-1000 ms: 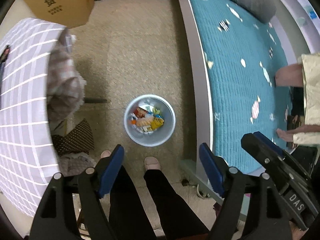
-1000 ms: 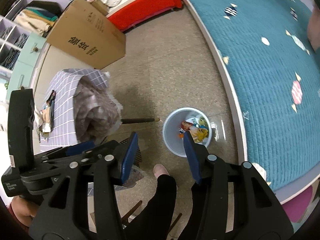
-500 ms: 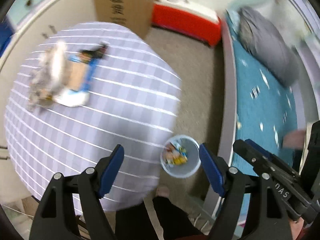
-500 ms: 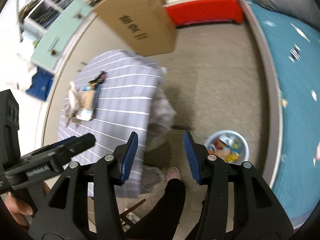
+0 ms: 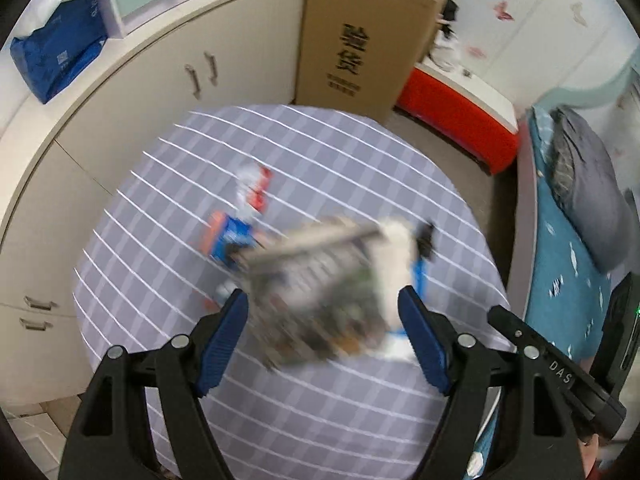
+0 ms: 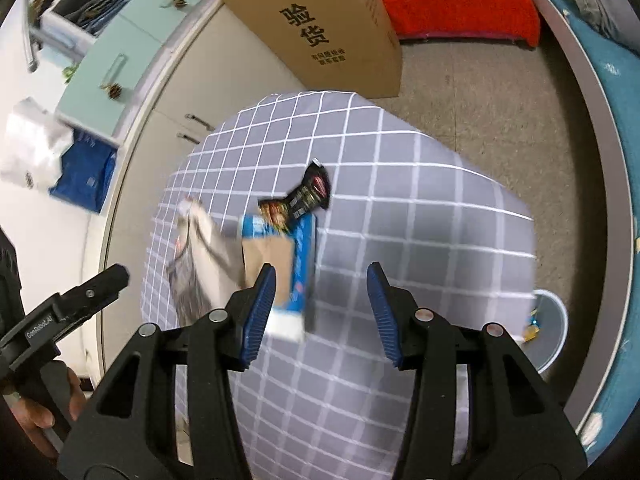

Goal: Collect trash
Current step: 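Grasp the red-white wrapper with the left gripper while the right gripper grasps the black wrapper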

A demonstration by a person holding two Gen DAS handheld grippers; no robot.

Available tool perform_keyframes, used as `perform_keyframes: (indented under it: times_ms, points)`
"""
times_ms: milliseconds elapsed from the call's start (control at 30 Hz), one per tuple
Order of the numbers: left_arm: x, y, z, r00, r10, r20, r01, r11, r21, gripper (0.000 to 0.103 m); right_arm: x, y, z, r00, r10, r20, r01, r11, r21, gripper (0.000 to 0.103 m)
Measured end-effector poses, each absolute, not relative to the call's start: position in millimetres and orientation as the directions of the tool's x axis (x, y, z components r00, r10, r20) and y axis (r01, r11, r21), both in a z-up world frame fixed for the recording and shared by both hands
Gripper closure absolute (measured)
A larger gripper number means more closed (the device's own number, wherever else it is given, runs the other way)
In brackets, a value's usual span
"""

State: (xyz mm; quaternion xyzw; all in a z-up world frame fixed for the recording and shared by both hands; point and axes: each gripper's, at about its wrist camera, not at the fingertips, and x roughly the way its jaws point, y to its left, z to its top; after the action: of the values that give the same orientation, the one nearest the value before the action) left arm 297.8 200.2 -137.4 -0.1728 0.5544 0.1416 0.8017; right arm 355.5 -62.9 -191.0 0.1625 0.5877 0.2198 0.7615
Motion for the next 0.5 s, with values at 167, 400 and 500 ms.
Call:
perform_keyframes:
  times_ms: [167, 400, 500]
  points:
    - [320, 256, -155, 0.320, 0.033, -0.947, -0.439, 0.891, -0.118, 0.028, 382, -33, -209, 0.188, 0.517, -0.835, -0.060, 0.855, 0.515, 0.056]
    - [340, 299, -190, 0.265, 0.004, -0.964, -0.456, 0.882, -0.122, 0.028, 411, -3, -238, 0.131, 0.499, -0.857, 0.006, 0.864, 0.504, 0.056]
    - [350, 308, -207, 0.237, -0.015, -0.971, -0.451, 0.884, -0.124, 0.028, 418, 6, -248, 0.113, 0.468, -0.876, 0.014, 0.881, 0.473, 0.056]
